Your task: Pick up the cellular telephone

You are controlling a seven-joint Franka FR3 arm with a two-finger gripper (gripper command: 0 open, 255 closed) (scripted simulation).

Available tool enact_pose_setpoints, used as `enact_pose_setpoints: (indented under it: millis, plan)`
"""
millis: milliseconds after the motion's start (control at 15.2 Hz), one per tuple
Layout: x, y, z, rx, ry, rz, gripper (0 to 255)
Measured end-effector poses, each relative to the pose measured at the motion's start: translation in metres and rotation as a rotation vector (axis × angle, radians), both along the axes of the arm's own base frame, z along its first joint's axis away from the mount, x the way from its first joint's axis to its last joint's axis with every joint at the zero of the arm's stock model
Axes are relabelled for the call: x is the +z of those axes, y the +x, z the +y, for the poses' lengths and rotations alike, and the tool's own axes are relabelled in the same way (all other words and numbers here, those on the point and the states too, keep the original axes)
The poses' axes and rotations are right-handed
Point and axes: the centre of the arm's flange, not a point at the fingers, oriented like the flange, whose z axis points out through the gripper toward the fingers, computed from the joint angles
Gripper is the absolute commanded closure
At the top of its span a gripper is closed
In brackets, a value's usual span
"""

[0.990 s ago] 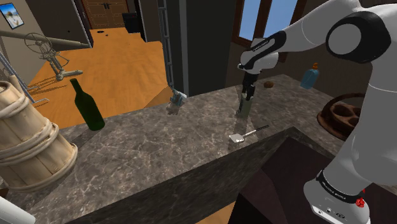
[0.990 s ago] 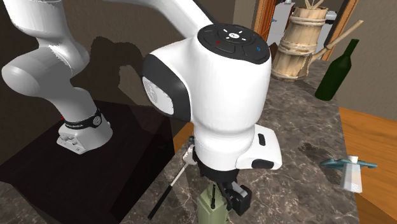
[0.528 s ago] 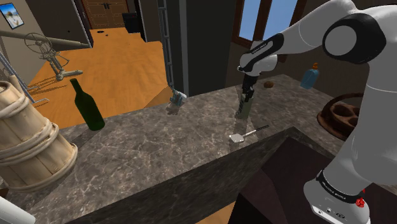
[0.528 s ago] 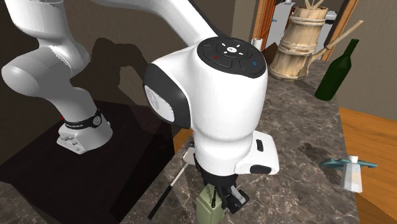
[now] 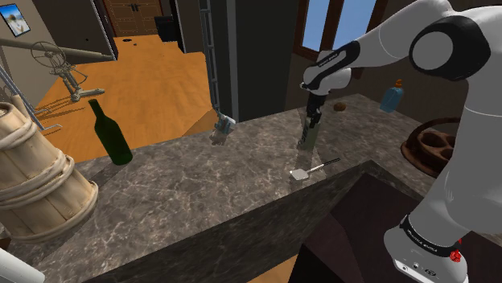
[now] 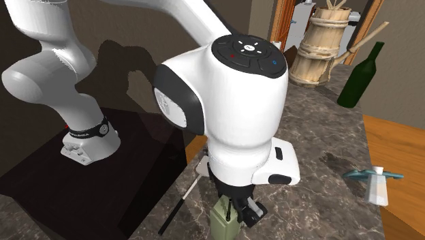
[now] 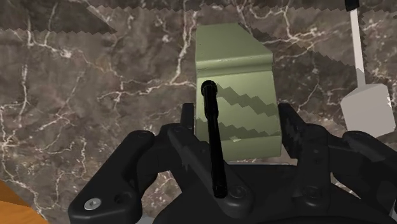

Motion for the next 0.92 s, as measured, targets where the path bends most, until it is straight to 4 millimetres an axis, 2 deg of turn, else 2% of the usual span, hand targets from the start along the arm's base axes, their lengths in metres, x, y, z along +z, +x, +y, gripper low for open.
enact_pose_setpoints:
  millis: [924]
  plan:
    - [0.071,0.000,0.000,0.000,0.000,0.001,255]
